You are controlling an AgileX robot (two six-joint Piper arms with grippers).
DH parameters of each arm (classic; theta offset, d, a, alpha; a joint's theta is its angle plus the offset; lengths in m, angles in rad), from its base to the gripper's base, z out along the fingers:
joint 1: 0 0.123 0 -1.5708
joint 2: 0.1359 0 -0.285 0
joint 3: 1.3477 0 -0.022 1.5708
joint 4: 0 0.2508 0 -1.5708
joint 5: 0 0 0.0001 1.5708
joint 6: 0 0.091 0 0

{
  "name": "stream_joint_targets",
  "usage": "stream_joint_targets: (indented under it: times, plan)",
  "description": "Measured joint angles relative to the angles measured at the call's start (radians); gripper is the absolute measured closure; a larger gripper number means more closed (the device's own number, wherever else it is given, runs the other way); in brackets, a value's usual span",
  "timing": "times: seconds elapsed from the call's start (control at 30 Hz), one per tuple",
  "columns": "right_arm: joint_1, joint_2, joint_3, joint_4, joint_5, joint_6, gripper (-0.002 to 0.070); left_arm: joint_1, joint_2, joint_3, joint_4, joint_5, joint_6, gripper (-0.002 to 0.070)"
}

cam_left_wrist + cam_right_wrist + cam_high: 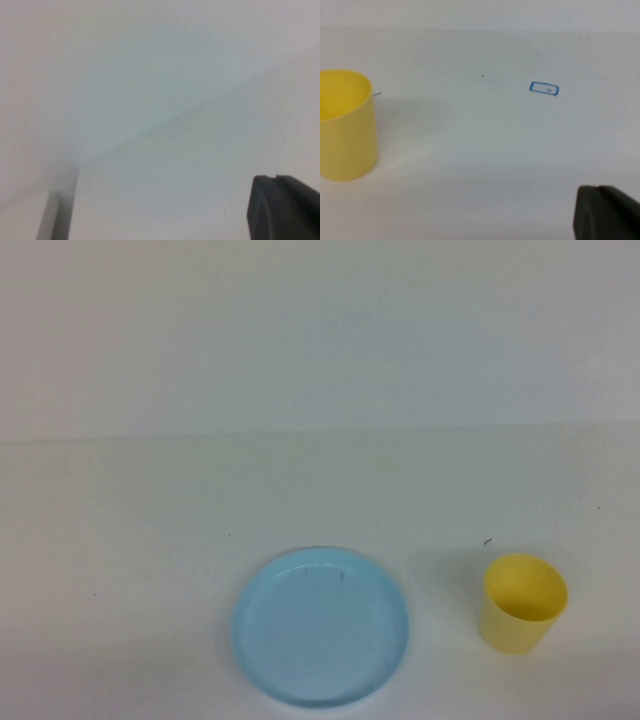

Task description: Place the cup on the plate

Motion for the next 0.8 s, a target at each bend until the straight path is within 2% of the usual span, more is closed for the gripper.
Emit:
stream_joint_targets:
  times: [0.1, 0.27, 0.4, 0.53, 0.7, 0.8]
  plan:
    - [0.0, 0.0, 0.0, 0.0, -0.054, 0.0, 0.0676, 0.0, 0.0, 0.0, 0.0, -0.175, -0.002, 0.0674]
    - [0.0, 0.0, 0.0, 0.0, -0.288, 0.0, 0.0676, 0.0, 0.0, 0.0, 0.0, -0.371, -0.012, 0.0674]
    - [0.0, 0.0, 0.0, 0.0, -0.469, 0.0, 0.0676, 0.0, 0.0, 0.0, 0.0, -0.439, -0.012, 0.0674]
    - [0.0, 0.0, 0.0, 0.0, -0.546, 0.0, 0.0676, 0.0, 0.0, 0.0, 0.0, -0.446, -0.024, 0.0674]
    - [0.0, 0.0, 0.0, 0.0, -0.586, 0.0, 0.0676, 0.0, 0.0, 0.0, 0.0, -0.486, -0.364, 0.0673]
    - [0.0, 0.0, 0.0, 0.0, -0.628, 0.0, 0.0676, 0.0, 0.0, 0.0, -0.008, -0.482, -0.347, 0.0673]
